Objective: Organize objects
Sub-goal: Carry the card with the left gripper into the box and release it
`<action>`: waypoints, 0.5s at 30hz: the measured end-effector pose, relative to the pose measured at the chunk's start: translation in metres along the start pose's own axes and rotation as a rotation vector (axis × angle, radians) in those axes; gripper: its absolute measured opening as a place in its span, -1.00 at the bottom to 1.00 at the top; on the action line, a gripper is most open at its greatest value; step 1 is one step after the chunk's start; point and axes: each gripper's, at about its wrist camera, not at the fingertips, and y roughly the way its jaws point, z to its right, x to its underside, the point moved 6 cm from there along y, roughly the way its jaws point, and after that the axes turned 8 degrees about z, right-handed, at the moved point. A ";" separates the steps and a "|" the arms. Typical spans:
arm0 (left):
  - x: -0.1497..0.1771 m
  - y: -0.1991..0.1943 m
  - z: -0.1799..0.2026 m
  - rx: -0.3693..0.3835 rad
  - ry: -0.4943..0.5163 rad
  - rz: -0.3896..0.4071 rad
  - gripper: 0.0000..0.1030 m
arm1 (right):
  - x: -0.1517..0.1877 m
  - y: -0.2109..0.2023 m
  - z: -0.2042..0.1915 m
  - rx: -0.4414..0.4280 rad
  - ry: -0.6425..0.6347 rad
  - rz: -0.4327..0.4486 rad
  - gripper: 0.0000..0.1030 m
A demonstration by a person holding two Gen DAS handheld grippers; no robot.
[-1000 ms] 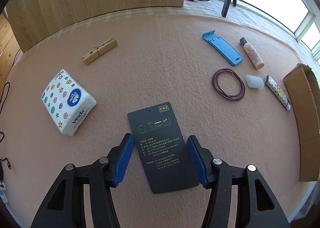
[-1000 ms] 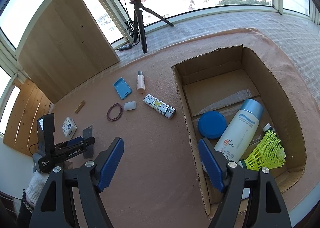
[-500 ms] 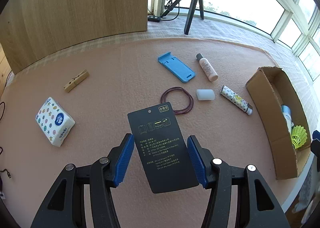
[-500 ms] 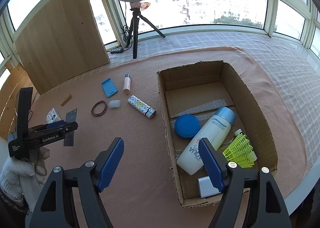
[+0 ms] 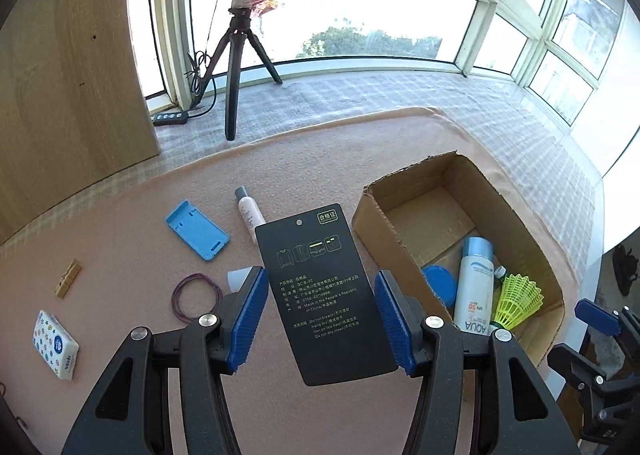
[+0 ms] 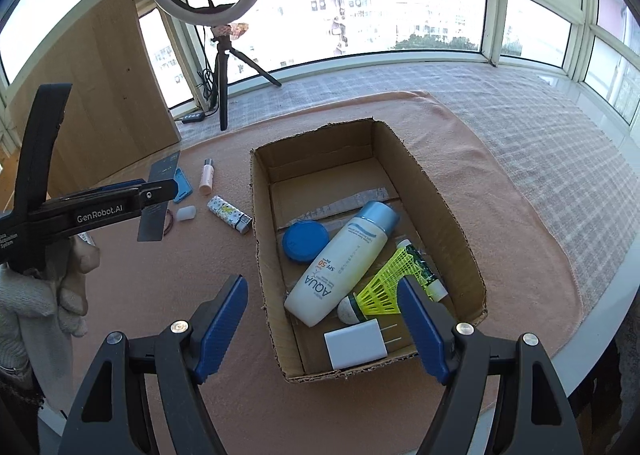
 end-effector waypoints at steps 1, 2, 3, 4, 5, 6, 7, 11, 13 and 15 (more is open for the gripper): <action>-0.003 0.003 0.008 0.008 0.011 0.000 0.15 | 0.001 -0.001 0.004 0.005 0.007 0.000 0.43; -0.006 0.006 0.017 0.017 0.023 0.000 0.15 | 0.001 -0.002 0.008 0.011 0.013 0.000 0.43; -0.009 0.010 0.025 0.023 0.033 0.001 0.15 | 0.002 -0.003 0.012 0.016 0.018 0.002 0.43; -0.011 0.014 0.033 0.030 0.043 0.000 0.15 | 0.002 -0.005 0.016 0.023 0.023 0.003 0.43; -0.013 0.018 0.040 0.038 0.052 -0.004 0.14 | 0.002 -0.006 0.020 0.029 0.028 0.004 0.43; -0.015 0.022 0.047 0.046 0.060 -0.007 0.14 | 0.003 -0.007 0.023 0.035 0.034 0.004 0.43; -0.017 0.027 0.055 0.052 0.069 -0.011 0.15 | 0.003 -0.008 0.027 0.039 0.038 0.004 0.43; -0.023 0.039 0.081 0.076 0.099 -0.016 0.15 | 0.005 -0.009 0.040 0.060 0.057 0.000 0.43; -0.025 0.045 0.092 0.088 0.108 -0.021 0.15 | 0.007 -0.009 0.046 0.067 0.065 -0.003 0.43; -0.027 0.051 0.103 0.094 0.119 -0.024 0.15 | 0.008 -0.010 0.051 0.074 0.071 -0.003 0.43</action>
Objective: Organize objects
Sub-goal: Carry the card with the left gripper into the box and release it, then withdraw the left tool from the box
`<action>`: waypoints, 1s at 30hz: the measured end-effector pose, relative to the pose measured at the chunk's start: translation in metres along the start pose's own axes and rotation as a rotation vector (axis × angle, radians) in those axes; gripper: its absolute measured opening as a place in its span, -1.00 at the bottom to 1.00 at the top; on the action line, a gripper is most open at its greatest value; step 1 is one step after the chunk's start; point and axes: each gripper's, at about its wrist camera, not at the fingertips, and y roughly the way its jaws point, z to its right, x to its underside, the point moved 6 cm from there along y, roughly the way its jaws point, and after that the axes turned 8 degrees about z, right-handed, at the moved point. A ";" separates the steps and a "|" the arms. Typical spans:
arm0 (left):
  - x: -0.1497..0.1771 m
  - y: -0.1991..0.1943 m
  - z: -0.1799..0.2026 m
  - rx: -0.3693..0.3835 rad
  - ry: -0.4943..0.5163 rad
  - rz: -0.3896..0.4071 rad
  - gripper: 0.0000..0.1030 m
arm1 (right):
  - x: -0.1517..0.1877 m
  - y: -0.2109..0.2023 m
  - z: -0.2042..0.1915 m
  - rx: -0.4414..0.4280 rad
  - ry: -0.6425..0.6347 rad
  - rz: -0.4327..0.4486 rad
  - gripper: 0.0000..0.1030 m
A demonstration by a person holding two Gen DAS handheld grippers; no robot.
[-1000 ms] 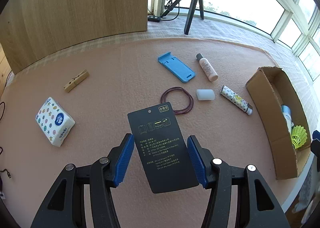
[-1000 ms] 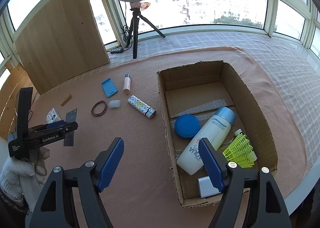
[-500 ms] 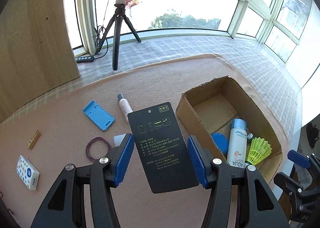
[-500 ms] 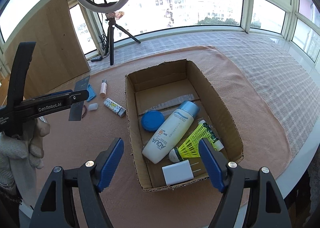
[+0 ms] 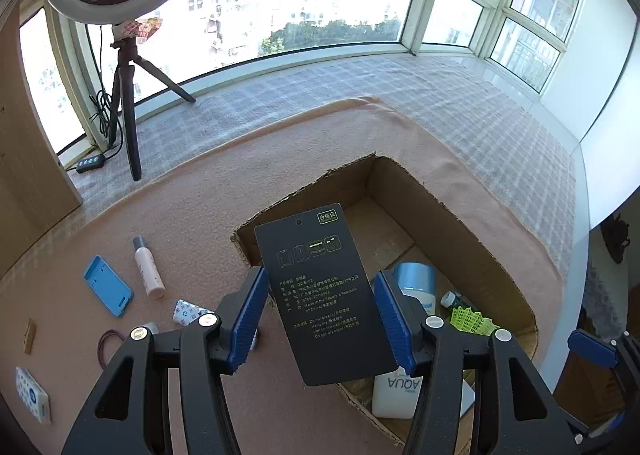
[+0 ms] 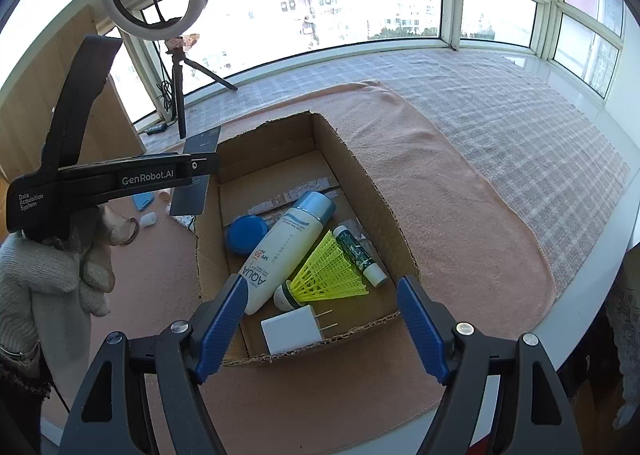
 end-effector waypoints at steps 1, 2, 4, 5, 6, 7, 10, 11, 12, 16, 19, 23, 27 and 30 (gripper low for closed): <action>-0.001 0.003 0.005 0.002 0.006 -0.002 0.15 | 0.001 0.000 0.002 0.003 0.002 0.000 0.43; -0.002 0.005 0.008 0.004 0.009 -0.005 0.15 | 0.001 0.000 0.004 0.006 0.004 -0.001 0.43; -0.003 0.010 0.014 0.007 0.017 -0.009 0.15 | 0.001 0.000 0.008 0.011 0.009 -0.002 0.43; -0.003 0.012 0.016 0.009 0.019 -0.011 0.15 | 0.001 0.000 0.010 0.014 0.011 -0.001 0.43; -0.003 0.014 0.018 0.010 0.020 -0.012 0.15 | 0.001 0.000 0.011 0.016 0.013 -0.002 0.43; -0.004 0.016 0.020 0.011 0.021 -0.014 0.15 | 0.001 0.000 0.013 0.019 0.014 -0.002 0.43; -0.005 0.018 0.024 0.015 0.026 -0.015 0.15 | 0.002 0.001 0.016 0.024 0.020 -0.005 0.43; -0.006 0.019 0.026 0.021 0.024 -0.015 0.16 | 0.003 0.000 0.017 0.026 0.020 -0.006 0.43; -0.006 0.019 0.027 0.030 0.021 -0.019 0.19 | 0.003 0.000 0.017 0.026 0.021 -0.007 0.43; -0.006 0.019 0.029 0.023 0.032 -0.028 0.67 | 0.004 0.000 0.015 0.015 0.019 -0.010 0.43; -0.005 0.018 0.027 0.018 0.027 -0.030 0.67 | 0.005 0.001 0.013 0.010 0.014 -0.015 0.43; -0.006 0.013 0.021 0.016 0.012 -0.022 0.67 | 0.005 0.000 0.010 0.005 0.007 -0.015 0.43; -0.005 0.007 0.016 0.011 0.007 -0.016 0.67 | 0.006 -0.001 0.006 -0.001 0.004 -0.017 0.43; -0.002 0.003 0.010 0.003 -0.003 -0.015 0.67 | 0.006 0.000 0.002 -0.008 -0.001 -0.020 0.43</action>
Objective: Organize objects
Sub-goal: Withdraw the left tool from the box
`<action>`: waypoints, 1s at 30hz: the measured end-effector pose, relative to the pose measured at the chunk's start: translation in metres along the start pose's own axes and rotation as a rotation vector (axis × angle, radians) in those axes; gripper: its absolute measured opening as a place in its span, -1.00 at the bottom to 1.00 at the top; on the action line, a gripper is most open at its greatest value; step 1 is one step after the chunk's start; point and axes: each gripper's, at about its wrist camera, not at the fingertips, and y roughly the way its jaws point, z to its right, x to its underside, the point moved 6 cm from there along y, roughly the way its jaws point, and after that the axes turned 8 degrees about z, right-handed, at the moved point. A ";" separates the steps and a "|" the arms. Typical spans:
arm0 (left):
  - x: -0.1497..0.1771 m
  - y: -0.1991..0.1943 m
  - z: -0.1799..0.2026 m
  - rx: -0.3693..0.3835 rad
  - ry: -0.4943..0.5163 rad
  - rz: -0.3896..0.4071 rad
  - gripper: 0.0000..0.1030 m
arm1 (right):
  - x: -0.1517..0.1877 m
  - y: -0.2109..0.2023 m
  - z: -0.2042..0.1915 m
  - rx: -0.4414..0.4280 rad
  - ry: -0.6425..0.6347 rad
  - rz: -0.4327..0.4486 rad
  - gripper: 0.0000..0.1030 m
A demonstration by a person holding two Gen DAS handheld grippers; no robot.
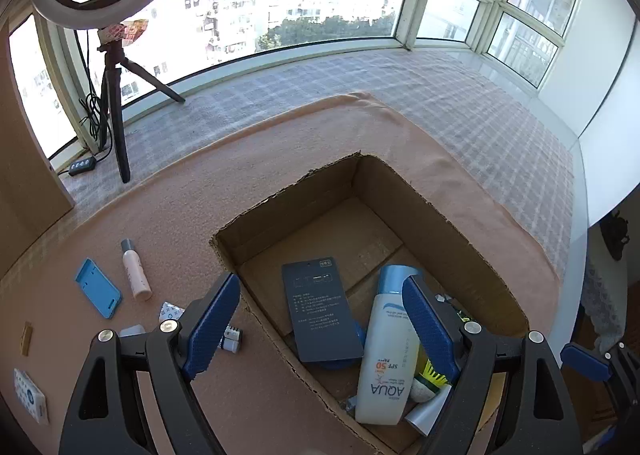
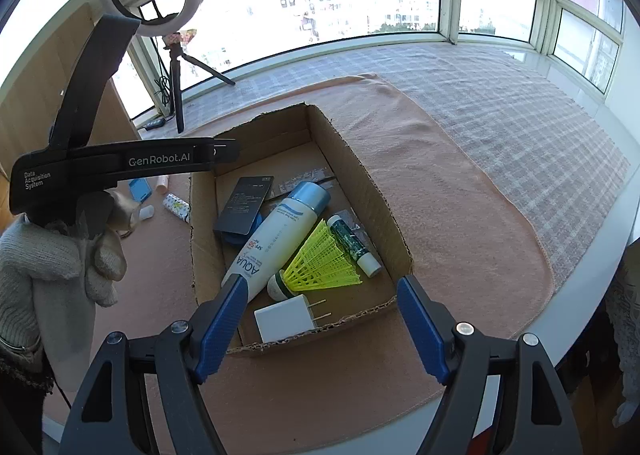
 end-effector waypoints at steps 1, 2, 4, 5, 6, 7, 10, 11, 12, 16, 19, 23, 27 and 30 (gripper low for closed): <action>0.001 -0.002 -0.003 -0.002 -0.005 -0.001 0.67 | 0.000 0.000 -0.002 -0.003 -0.003 -0.001 0.43; 0.003 -0.004 -0.006 -0.004 -0.011 -0.001 0.67 | 0.000 0.001 -0.005 -0.006 -0.006 -0.002 0.43; 0.008 -0.008 -0.015 -0.012 -0.019 -0.003 0.67 | -0.001 0.002 -0.010 -0.015 -0.014 -0.005 0.43; 0.010 -0.011 -0.021 -0.019 -0.025 -0.002 0.67 | -0.001 0.003 -0.014 -0.020 -0.017 -0.007 0.43; 0.013 -0.014 -0.028 -0.027 -0.032 -0.002 0.67 | -0.001 0.004 -0.018 -0.028 -0.020 -0.010 0.43; 0.017 -0.017 -0.036 -0.038 -0.043 -0.003 0.67 | -0.001 0.005 -0.022 -0.036 -0.023 -0.014 0.43; 0.028 -0.029 -0.066 -0.068 -0.084 -0.009 0.67 | 0.000 0.010 -0.038 -0.068 -0.033 -0.027 0.43; 0.032 -0.033 -0.077 -0.080 -0.095 -0.011 0.67 | 0.000 0.012 -0.043 -0.077 -0.039 -0.032 0.43; 0.036 -0.037 -0.089 -0.096 -0.107 -0.014 0.67 | 0.001 0.013 -0.050 -0.088 -0.046 -0.038 0.43; 0.058 -0.059 -0.140 -0.153 -0.162 -0.012 0.67 | 0.002 0.020 -0.077 -0.140 -0.064 -0.059 0.43; 0.075 -0.074 -0.178 -0.198 -0.199 -0.017 0.67 | 0.002 0.025 -0.098 -0.172 -0.083 -0.067 0.43; 0.100 -0.088 -0.229 -0.257 -0.253 -0.028 0.67 | -0.002 0.034 -0.125 -0.216 -0.117 -0.078 0.43; 0.118 -0.096 -0.263 -0.290 -0.285 -0.040 0.66 | -0.014 0.047 -0.151 -0.257 -0.131 -0.084 0.43; 0.122 -0.097 -0.275 -0.285 -0.301 -0.040 0.65 | -0.024 0.063 -0.170 -0.306 -0.112 -0.115 0.43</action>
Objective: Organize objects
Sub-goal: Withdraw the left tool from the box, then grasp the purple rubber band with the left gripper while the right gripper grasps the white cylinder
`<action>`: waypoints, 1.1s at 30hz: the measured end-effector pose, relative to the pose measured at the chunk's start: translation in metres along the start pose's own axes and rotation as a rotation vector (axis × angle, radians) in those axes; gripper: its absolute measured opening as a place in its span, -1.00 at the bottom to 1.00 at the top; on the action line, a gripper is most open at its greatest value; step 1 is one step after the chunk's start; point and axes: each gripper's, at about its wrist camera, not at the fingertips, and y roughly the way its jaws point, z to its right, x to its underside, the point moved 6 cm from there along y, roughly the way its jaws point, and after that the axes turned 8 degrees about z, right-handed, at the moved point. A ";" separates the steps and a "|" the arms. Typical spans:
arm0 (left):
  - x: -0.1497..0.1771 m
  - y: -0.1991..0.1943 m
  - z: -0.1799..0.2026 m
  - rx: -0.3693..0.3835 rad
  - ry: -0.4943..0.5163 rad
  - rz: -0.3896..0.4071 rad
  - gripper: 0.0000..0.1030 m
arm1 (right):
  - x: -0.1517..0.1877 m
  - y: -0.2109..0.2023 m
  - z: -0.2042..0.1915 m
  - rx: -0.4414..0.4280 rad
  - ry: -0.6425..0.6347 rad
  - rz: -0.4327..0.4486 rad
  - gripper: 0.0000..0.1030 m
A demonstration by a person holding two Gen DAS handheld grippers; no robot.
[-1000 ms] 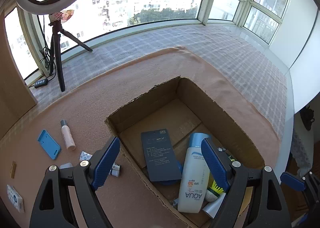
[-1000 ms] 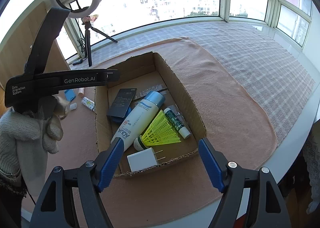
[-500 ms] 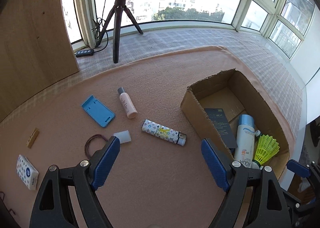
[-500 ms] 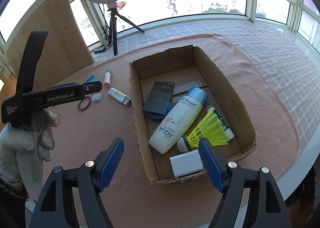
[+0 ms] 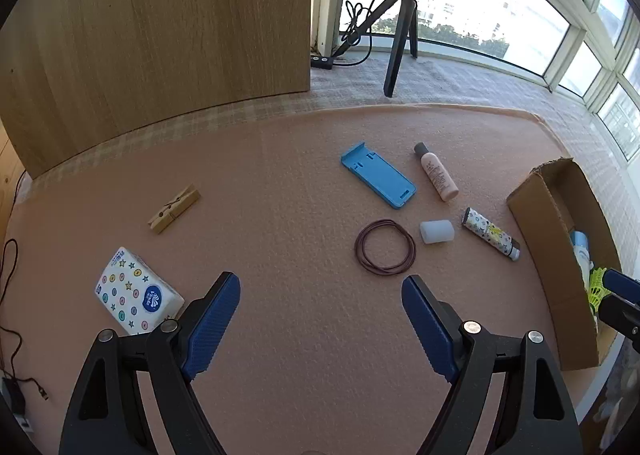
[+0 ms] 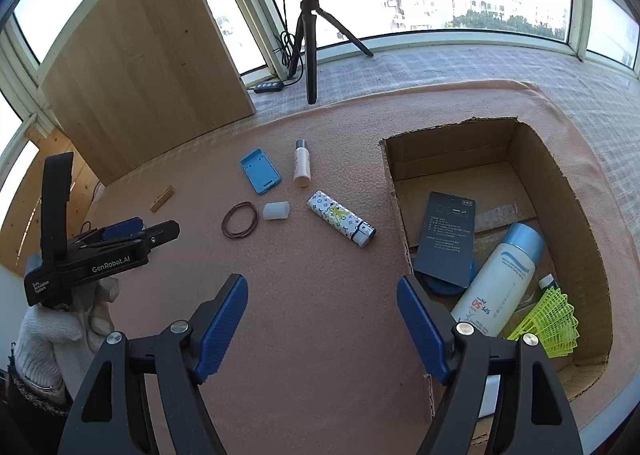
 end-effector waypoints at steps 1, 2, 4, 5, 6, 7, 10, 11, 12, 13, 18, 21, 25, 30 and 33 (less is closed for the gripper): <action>0.000 0.002 -0.001 0.001 0.002 -0.001 0.62 | -0.004 0.007 -0.004 -0.016 0.002 -0.007 0.43; -0.001 0.004 -0.001 -0.001 0.008 -0.004 0.56 | -0.008 0.013 -0.007 -0.019 0.003 -0.015 0.43; -0.001 0.010 0.001 0.005 0.021 -0.012 0.47 | -0.017 0.025 -0.015 -0.039 0.002 -0.029 0.43; -0.002 0.013 0.003 0.013 0.027 -0.018 0.41 | -0.020 0.031 -0.018 -0.042 0.001 -0.036 0.43; -0.002 0.018 0.007 0.020 0.032 -0.024 0.38 | -0.024 0.038 -0.021 -0.047 0.002 -0.043 0.43; -0.003 0.021 0.010 0.029 0.036 -0.030 0.33 | -0.027 0.045 -0.024 -0.057 0.004 -0.051 0.43; -0.002 0.031 0.020 0.052 0.044 -0.046 0.19 | -0.032 0.068 -0.027 -0.082 0.037 -0.099 0.42; -0.001 0.035 0.024 0.056 0.049 -0.051 0.16 | -0.033 0.075 -0.027 -0.091 0.051 -0.113 0.42; -0.001 0.038 0.026 0.062 0.052 -0.057 0.15 | -0.034 0.081 -0.027 -0.095 0.064 -0.126 0.41; 0.000 0.042 0.030 0.067 0.057 -0.061 0.12 | -0.035 0.086 -0.027 -0.094 0.074 -0.136 0.38; 0.002 0.059 0.041 0.073 0.074 -0.083 -0.06 | -0.036 0.111 -0.026 -0.089 0.107 -0.178 0.23; 0.004 0.067 0.045 0.075 0.079 -0.095 -0.09 | -0.035 0.123 -0.026 -0.098 0.130 -0.207 0.11; 0.006 0.077 0.048 0.046 0.111 -0.106 -0.26 | -0.033 0.137 -0.026 -0.075 0.123 -0.228 0.00; 0.004 0.079 0.047 0.036 0.118 -0.101 -0.45 | -0.033 0.148 -0.030 -0.067 0.111 -0.242 -0.01; 0.002 0.079 0.046 0.042 0.122 -0.099 -0.56 | -0.033 0.156 -0.035 -0.046 0.078 -0.249 -0.01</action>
